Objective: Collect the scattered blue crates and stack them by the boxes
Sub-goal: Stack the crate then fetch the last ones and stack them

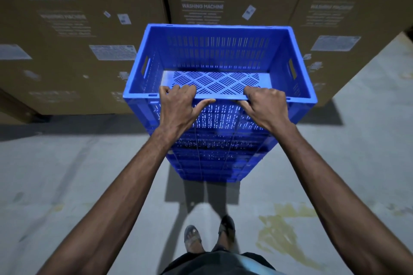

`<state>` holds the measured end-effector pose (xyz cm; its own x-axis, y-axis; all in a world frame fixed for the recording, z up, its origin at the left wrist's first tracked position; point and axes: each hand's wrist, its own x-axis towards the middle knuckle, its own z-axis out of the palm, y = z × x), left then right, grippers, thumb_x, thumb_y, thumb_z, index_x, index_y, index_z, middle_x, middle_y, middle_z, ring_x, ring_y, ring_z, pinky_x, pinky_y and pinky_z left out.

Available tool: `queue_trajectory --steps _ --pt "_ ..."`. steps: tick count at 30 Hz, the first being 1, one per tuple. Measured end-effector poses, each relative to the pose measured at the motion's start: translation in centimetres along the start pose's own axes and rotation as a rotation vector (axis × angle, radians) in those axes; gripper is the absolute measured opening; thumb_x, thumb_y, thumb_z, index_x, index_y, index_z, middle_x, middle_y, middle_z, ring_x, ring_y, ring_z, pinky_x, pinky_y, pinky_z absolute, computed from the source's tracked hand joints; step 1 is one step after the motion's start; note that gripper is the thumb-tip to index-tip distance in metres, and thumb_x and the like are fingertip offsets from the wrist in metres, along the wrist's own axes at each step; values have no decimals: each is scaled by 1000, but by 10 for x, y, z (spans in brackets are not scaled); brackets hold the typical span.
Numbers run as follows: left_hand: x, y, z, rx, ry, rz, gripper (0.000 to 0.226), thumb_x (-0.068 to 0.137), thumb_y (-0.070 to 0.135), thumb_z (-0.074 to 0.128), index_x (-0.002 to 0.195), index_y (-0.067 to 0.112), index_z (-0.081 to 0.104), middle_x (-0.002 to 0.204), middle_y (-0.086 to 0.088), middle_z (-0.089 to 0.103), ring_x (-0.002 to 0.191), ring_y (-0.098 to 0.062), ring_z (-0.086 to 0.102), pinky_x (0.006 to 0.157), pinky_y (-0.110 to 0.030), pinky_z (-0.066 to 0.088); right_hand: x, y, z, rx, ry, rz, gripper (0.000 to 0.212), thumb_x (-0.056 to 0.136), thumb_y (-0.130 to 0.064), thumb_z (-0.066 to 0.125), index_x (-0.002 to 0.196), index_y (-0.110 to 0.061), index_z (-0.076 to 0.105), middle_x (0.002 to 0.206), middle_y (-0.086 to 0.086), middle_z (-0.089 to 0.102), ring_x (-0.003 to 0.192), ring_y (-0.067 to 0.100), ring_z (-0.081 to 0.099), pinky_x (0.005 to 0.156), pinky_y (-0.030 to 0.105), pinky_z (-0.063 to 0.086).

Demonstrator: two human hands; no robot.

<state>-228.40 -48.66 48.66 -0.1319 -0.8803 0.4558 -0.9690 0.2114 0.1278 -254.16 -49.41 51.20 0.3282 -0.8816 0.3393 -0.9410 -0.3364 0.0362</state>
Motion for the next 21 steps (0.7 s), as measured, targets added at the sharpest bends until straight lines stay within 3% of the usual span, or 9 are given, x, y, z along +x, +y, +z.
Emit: queue_trajectory --steps 8,13,17,21 --pt "1 2 -5 -15 -6 -1 63 96 79 39 75 19 40 66 3 39 64 -22 39 78 -39 24 0 -2 -7 18 -4 -2 41 100 -57 51 79 -23 44 65 -6 46 55 21 44 59 32 31" --pt "-2 6 -9 -24 -14 -12 63 96 80 39 78 19 42 68 3 41 67 -21 40 79 -37 21 -2 -2 -8 10 14 -10 41 100 -58 51 82 -20 52 70 -1 60 58 21 43 60 32 28" --pt "-4 7 -14 -84 -42 -27 58 97 78 40 81 22 42 72 4 42 71 -22 41 82 -40 27 -3 -4 -12 58 -36 4 43 100 -61 48 81 -22 48 68 -8 51 60 21 49 61 32 29" --pt "3 13 -25 -261 -98 -98 52 99 74 38 84 25 49 77 8 51 77 -20 50 87 -45 33 3 -1 -24 139 -163 -21 61 94 -81 38 76 -24 47 65 -9 50 61 17 51 57 32 32"
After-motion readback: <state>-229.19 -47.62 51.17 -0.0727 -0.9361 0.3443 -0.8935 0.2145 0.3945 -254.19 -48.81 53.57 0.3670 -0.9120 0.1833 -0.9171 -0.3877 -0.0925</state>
